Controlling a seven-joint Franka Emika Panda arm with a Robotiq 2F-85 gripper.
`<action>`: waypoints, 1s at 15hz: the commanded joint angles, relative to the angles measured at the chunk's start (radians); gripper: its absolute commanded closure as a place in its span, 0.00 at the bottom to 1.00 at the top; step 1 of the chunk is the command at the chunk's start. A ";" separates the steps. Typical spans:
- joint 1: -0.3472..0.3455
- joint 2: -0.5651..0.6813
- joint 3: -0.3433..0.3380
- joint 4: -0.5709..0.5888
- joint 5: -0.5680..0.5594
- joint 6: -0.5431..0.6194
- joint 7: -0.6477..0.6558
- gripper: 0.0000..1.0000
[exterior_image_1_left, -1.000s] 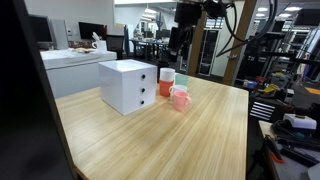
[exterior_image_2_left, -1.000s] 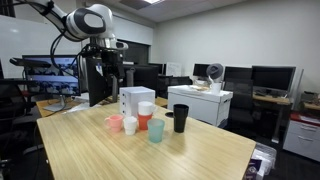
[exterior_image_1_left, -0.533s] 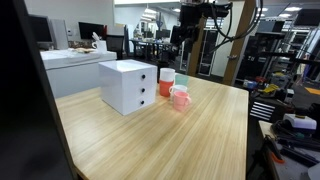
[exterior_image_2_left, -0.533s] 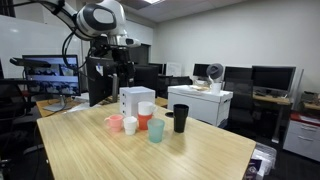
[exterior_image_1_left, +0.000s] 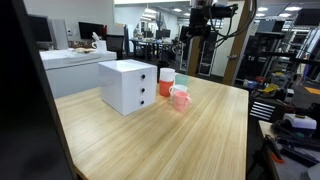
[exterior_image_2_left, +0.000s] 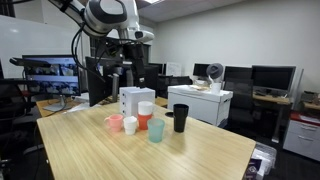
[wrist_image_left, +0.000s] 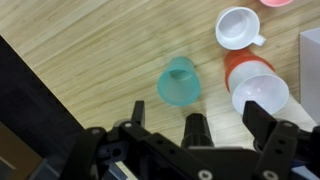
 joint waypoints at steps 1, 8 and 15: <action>-0.013 0.071 -0.009 0.021 -0.039 -0.002 0.093 0.00; 0.012 0.254 -0.048 0.074 -0.040 0.017 0.180 0.00; 0.039 0.374 -0.091 0.153 -0.030 0.048 0.205 0.00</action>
